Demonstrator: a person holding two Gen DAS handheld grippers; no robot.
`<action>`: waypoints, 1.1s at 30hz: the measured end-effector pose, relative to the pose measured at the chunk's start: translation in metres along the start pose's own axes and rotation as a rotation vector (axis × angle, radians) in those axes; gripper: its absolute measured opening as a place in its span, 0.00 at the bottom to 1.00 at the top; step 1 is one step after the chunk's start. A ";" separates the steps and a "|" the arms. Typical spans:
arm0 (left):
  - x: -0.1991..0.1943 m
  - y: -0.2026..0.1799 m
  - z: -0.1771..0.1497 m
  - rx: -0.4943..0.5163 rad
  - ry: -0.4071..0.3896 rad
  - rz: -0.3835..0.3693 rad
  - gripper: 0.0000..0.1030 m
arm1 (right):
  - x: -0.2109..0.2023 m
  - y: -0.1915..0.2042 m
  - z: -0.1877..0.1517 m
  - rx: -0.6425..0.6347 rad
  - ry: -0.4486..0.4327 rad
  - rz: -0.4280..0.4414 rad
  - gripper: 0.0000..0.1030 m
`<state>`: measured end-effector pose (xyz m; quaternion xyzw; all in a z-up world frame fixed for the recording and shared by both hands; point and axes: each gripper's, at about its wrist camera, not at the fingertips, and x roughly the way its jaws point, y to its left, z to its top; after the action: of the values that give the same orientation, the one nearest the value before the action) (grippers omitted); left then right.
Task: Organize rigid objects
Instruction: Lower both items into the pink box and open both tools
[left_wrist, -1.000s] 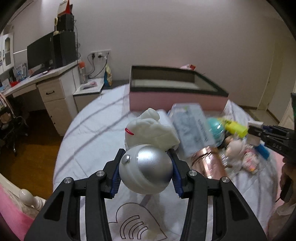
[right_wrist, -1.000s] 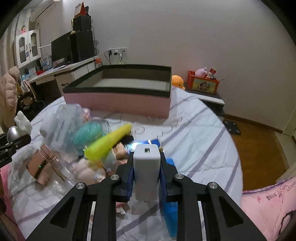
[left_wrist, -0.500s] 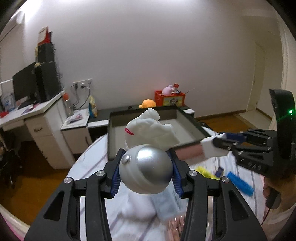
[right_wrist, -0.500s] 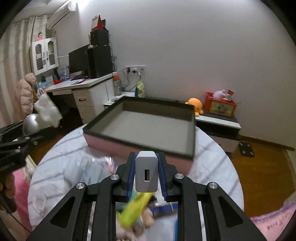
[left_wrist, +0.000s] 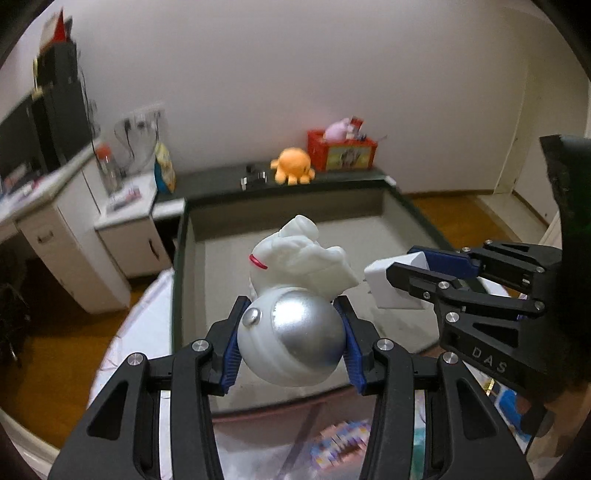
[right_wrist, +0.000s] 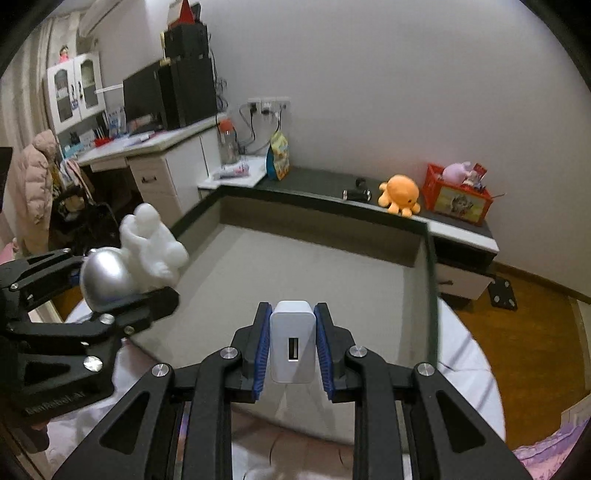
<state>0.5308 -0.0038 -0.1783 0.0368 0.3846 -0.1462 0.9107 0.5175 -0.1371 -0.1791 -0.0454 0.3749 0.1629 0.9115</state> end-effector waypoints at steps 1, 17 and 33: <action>0.006 0.002 -0.001 0.003 0.013 0.008 0.45 | 0.008 0.000 0.000 0.001 0.009 0.003 0.23; 0.040 0.009 -0.007 0.031 0.143 0.124 0.75 | 0.024 0.003 -0.003 0.001 0.035 -0.015 0.33; -0.140 0.009 -0.038 -0.040 -0.300 0.118 1.00 | -0.103 0.009 -0.018 0.073 -0.195 0.011 0.84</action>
<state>0.4145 0.0446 -0.1062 0.0192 0.2441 -0.0887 0.9655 0.4342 -0.1594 -0.1196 0.0059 0.2901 0.1577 0.9439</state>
